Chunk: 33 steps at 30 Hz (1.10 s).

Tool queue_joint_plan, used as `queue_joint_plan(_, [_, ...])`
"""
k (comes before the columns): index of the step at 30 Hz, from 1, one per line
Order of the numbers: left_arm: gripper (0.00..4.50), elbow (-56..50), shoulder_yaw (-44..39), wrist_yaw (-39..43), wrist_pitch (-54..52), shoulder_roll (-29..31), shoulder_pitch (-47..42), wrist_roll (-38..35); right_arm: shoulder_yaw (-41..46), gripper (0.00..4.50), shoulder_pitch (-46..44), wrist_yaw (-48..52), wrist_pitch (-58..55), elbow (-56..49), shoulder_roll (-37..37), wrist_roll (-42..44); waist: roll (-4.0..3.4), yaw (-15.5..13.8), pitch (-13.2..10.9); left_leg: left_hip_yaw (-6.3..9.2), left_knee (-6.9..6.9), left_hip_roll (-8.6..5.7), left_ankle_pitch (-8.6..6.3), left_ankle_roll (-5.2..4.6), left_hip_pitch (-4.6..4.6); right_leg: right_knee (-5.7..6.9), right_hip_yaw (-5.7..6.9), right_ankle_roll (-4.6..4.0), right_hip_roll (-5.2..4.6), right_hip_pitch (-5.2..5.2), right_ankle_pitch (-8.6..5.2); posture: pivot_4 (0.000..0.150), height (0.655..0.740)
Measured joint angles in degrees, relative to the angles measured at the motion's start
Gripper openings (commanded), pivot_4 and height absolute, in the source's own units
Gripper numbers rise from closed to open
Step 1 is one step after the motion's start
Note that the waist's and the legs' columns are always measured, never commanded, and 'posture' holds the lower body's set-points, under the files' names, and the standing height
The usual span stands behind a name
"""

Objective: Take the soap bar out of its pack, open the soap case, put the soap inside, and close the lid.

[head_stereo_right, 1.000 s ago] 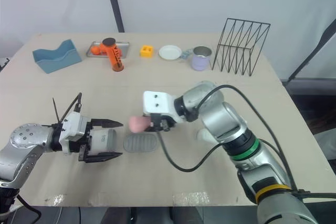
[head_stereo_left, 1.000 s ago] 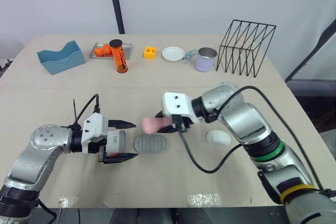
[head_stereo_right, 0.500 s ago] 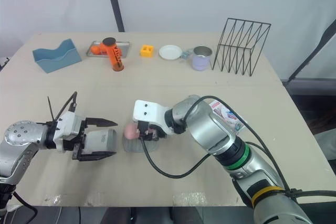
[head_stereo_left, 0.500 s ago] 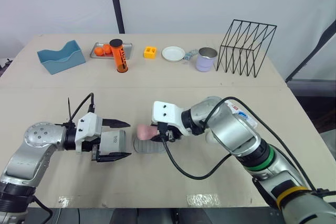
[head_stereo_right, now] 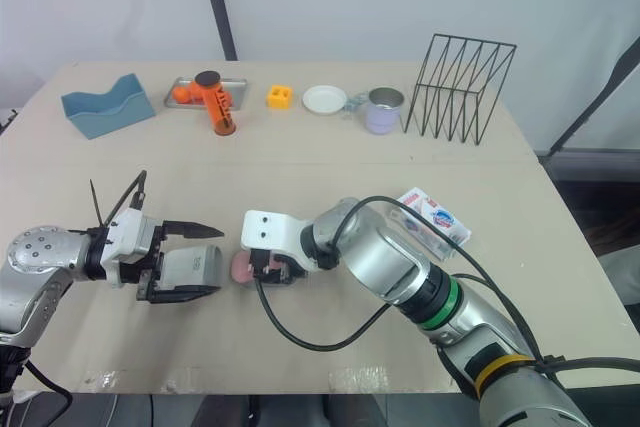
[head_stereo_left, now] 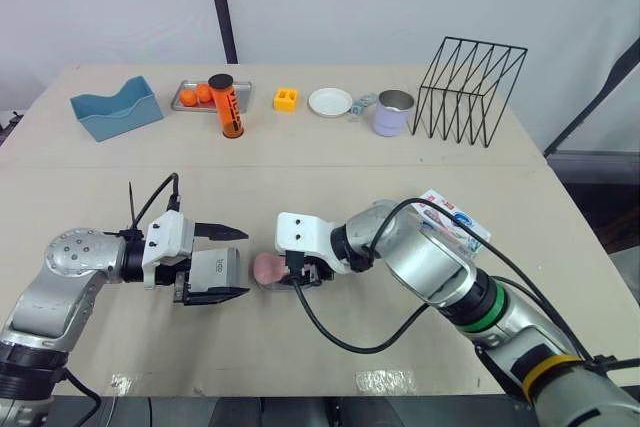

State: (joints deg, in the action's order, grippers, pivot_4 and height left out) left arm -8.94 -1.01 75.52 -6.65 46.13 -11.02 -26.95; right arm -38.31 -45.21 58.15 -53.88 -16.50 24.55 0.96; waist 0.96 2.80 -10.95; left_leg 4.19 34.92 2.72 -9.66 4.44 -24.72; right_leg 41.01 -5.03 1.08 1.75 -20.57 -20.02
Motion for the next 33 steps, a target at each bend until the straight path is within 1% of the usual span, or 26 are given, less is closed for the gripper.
queue_joint_plan(15, [4.5,-0.01,0.0,-0.27,-0.02,0.0,0.03,0.01,-0.84,1.6,0.59,-0.94,1.79,1.05,-0.25,0.45,0.01,-0.01,0.01,0.01,0.01,0.01,0.01,0.02,-0.25,0.05,0.04,-0.03,0.0,-0.29,0.02,0.15,0.74])
queue_joint_plan(33, [4.5,-0.01,0.04,-0.12,-0.01,-0.03,0.22,-0.02,-1.29,1.6,0.31,-0.96,2.38,1.01,0.68,0.91,0.02,-0.01,0.01,0.09,0.02,0.0,0.03,0.05,-0.29,0.05,0.12,-0.04,-0.01,-0.3,0.02,0.15,0.74])
